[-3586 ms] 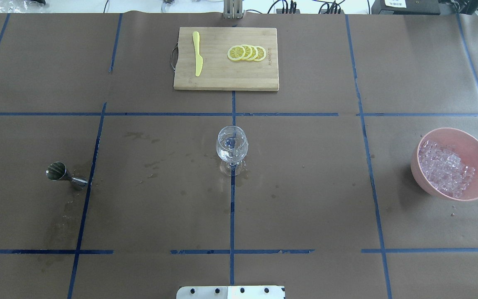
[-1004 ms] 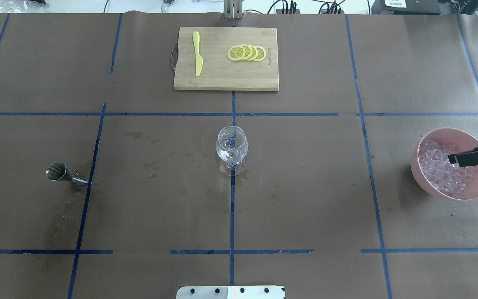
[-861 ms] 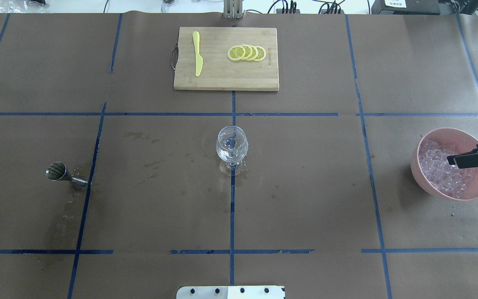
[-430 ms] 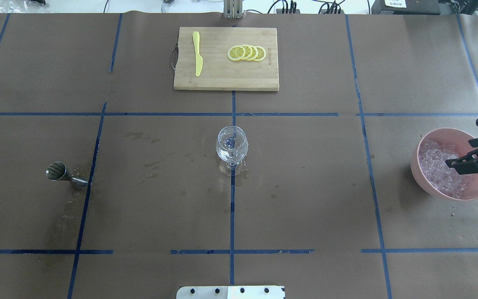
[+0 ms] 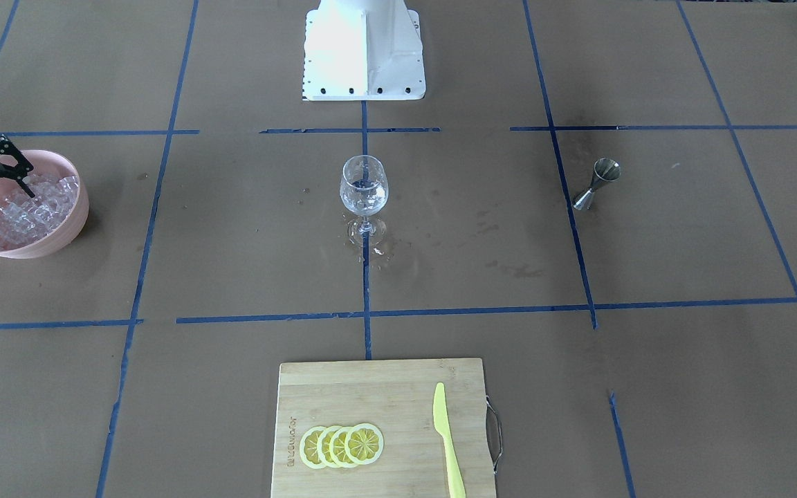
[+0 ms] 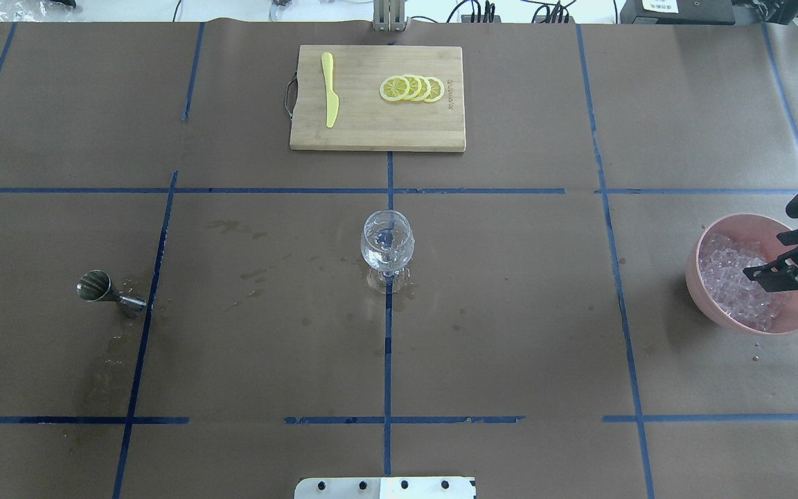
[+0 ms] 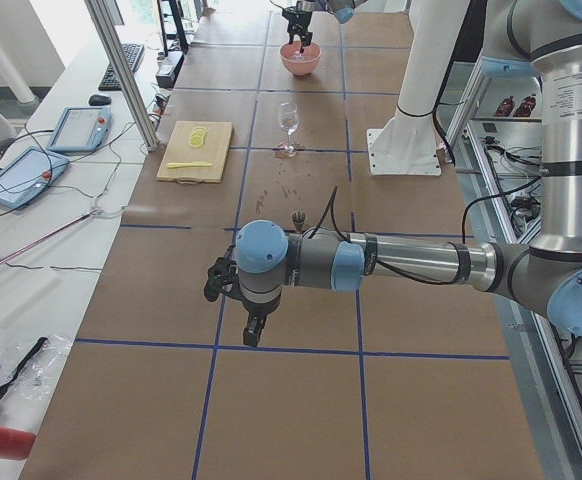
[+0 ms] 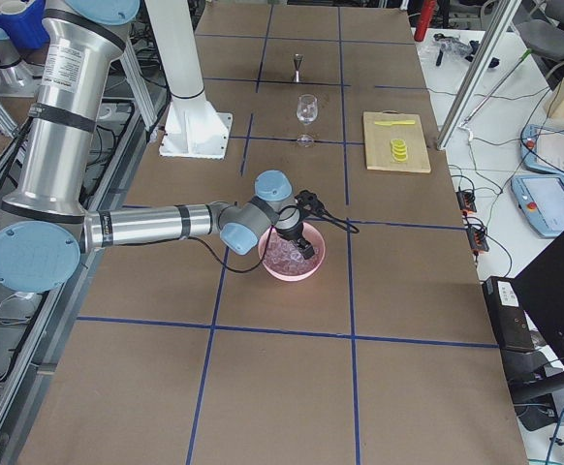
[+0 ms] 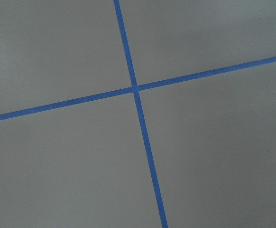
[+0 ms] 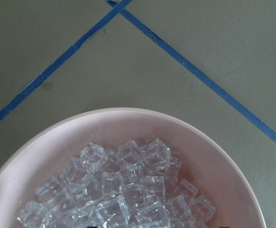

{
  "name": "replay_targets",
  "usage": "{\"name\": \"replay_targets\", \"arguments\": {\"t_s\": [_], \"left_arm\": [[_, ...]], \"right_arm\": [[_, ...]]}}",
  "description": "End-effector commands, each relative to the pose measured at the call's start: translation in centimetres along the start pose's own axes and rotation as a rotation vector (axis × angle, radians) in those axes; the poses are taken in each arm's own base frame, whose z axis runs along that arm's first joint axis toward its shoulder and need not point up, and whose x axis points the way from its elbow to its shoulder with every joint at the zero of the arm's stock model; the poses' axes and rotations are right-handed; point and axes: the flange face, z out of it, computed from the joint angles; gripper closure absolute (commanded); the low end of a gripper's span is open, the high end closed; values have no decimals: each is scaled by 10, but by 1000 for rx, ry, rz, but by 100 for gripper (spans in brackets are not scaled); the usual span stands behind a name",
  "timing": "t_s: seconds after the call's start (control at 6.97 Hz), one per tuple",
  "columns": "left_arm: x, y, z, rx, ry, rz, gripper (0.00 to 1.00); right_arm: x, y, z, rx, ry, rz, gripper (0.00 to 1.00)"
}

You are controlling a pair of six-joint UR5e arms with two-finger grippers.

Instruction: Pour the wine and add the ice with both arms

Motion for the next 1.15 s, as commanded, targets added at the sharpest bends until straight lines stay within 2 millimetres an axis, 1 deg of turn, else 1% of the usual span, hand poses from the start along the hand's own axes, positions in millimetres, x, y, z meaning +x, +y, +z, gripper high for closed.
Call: {"name": "replay_targets", "arguments": {"t_s": [0.0,0.14,0.29,0.43,0.86,1.0], "left_arm": [[1,0,0,1,0,4,0],[1,0,-1,2,0,3,0],[1,-1,-1,6,-1,8,0],[1,-2,0,12,-2,15,0],[1,-2,0,12,-2,17,0],[1,-2,0,12,-2,15,0]], "right_arm": [[5,5,9,-18,1,7,17],[4,6,12,-25,0,6,24],[4,8,14,-33,-2,8,41],[2,8,16,-37,-5,5,49],[0,9,17,-43,-12,2,50],[0,8,17,-42,-12,0,85]]}}
